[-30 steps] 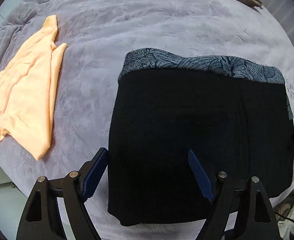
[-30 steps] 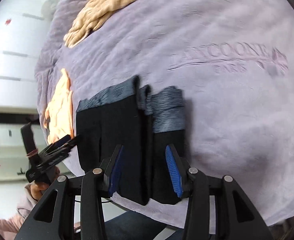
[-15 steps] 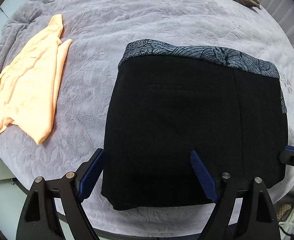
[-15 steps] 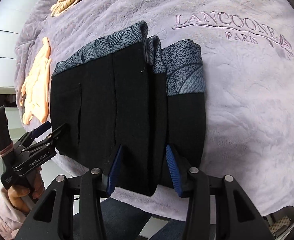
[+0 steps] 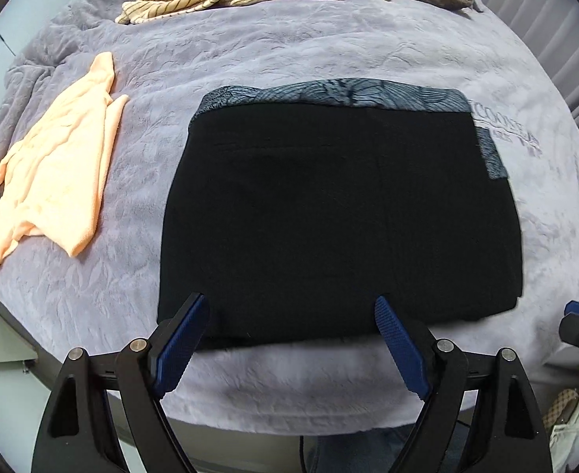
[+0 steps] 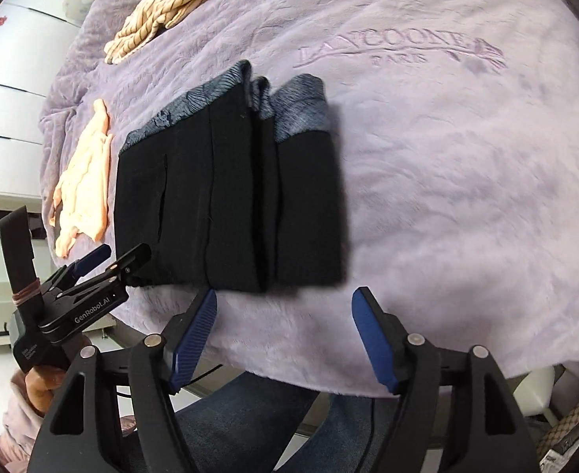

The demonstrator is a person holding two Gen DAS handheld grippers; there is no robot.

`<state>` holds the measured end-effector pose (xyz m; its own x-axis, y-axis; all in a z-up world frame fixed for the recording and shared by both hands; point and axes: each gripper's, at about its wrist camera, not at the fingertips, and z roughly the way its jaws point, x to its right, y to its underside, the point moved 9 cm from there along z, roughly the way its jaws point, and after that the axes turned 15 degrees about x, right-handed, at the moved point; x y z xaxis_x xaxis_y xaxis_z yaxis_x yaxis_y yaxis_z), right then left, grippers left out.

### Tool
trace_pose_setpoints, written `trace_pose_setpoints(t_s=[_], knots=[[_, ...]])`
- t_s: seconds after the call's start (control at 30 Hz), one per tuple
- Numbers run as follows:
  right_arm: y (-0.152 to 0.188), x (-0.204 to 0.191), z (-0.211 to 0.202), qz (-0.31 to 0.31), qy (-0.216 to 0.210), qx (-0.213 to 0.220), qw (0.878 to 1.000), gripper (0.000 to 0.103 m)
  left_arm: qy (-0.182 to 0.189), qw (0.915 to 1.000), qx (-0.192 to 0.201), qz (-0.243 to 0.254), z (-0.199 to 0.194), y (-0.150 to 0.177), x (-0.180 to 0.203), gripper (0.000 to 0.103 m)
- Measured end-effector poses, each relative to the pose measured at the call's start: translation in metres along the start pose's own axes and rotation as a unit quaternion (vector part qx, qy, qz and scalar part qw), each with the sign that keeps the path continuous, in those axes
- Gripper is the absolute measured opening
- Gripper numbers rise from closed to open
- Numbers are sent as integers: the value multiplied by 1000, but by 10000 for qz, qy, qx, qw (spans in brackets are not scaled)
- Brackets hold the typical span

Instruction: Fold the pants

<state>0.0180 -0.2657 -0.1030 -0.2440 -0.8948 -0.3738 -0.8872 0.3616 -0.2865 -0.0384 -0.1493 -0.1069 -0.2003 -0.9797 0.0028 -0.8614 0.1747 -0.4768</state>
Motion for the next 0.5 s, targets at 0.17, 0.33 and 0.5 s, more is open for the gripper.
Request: trace_pose_setpoints(t_s=[0.17, 0.33, 0.5], knots=[[12, 6, -11, 99, 72, 114, 9999, 80, 12, 10000, 23, 54, -20, 18, 12, 93], [19, 3, -20, 252, -78, 294, 9992, 83, -24, 9999, 13, 150, -38, 32, 16, 103], [26, -4, -26, 185, -57, 353, 9992, 87, -65, 9998, -18, 203, -47, 36, 12, 103]])
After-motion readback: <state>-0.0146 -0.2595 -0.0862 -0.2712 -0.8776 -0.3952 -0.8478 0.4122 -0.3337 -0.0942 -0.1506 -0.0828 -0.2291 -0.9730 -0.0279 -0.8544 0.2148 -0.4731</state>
